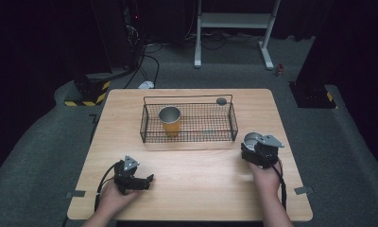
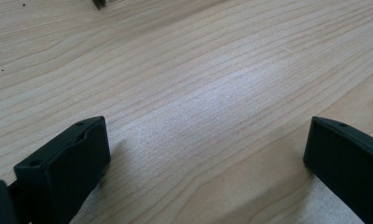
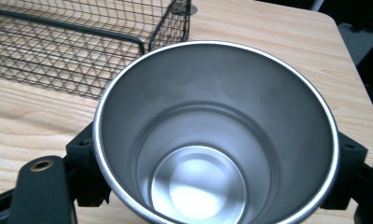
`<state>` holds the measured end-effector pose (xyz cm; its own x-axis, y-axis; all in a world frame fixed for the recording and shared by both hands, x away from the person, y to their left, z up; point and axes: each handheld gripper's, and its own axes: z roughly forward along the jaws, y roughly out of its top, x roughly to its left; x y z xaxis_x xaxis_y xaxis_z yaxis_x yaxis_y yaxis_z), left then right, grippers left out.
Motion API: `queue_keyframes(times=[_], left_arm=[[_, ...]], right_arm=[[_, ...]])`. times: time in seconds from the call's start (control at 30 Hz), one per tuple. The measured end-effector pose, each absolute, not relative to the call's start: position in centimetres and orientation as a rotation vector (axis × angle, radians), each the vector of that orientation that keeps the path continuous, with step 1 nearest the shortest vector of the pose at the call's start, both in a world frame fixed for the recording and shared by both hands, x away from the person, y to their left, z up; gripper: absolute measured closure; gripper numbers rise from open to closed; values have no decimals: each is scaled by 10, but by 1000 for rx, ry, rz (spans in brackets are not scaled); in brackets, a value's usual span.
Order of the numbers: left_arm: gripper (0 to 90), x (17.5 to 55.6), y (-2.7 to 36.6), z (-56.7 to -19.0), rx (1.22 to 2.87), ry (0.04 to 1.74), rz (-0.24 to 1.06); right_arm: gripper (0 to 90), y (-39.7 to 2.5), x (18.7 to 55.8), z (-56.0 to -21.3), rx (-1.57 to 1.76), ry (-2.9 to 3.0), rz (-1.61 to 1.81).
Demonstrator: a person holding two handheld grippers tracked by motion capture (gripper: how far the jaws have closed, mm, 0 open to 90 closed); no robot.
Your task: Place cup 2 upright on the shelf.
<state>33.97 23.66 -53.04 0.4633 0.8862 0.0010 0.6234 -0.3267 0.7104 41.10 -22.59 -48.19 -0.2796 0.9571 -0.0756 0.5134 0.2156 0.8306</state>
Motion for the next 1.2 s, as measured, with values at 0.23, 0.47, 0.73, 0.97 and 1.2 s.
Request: queue_keyframes(times=[0.23, 0.47, 0.73, 0.97, 1.2], left_arm=[[6, 340, 237, -530, 2067, 1250, 523], [6, 340, 237, -530, 2067, 1250, 523], [6, 340, 237, -530, 2066, 1250, 523], [6, 340, 237, -530, 2067, 1250, 523], [6, 340, 237, -530, 2067, 1250, 523]], right_arm=[[183, -216, 404, -479, 1332, 1901, 968], [183, -208, 400, -479, 1309, 1913, 973], [183, -196, 396, -480, 1280, 1934, 993], [183, -178, 393, -478, 1233, 1964, 1025], [183, -165, 391, -477, 1205, 1984, 1045]])
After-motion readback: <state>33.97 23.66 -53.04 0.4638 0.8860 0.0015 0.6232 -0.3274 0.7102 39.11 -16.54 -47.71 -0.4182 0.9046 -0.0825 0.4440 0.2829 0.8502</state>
